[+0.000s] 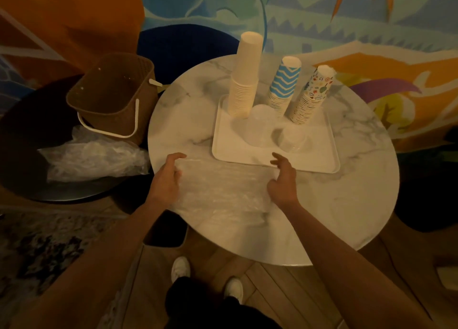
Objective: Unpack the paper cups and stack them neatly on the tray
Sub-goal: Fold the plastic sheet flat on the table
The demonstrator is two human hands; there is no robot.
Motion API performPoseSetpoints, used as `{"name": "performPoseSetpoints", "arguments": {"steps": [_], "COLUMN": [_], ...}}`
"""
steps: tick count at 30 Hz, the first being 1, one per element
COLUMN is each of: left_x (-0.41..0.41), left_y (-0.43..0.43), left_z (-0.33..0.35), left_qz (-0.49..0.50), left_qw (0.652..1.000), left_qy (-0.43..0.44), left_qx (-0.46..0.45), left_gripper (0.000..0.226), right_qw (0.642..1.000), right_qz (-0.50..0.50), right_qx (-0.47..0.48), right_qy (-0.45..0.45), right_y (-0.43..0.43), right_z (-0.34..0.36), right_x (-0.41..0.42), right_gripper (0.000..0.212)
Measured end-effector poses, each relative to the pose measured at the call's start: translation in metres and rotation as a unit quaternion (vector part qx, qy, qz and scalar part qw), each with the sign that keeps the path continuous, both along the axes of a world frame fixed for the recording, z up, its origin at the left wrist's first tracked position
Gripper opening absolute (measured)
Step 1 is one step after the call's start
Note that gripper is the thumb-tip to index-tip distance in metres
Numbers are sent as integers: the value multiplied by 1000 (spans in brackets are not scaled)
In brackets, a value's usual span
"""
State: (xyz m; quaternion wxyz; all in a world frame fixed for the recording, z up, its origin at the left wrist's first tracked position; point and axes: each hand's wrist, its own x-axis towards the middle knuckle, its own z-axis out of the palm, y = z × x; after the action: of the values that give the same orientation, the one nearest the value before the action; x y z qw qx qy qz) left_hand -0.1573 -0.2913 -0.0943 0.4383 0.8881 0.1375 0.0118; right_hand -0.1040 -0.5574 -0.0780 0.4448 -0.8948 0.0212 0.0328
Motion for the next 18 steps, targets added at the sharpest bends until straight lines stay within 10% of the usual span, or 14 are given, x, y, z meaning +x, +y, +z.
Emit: {"name": "performPoseSetpoints", "arguments": {"steps": [5, 10, 18], "left_x": [-1, -3, -2], "left_y": [-2, -3, -19], "left_z": [-5, -8, -1], "left_qz": [13, 26, -150], "left_qw": [1000, 1000, 924], "left_qy": [3, 4, -110], "left_qx": [-4, -8, 334], "left_gripper": [45, 51, 57], "right_qw": [982, 892, 871], "right_qz": [103, 319, 319], "right_qx": [-54, -318, -372], "right_qy": [-148, -33, -28], "right_y": [46, 63, 63], "right_z": [24, -14, -34], "right_x": [13, -13, -19], "right_gripper": [48, 65, 72]}}
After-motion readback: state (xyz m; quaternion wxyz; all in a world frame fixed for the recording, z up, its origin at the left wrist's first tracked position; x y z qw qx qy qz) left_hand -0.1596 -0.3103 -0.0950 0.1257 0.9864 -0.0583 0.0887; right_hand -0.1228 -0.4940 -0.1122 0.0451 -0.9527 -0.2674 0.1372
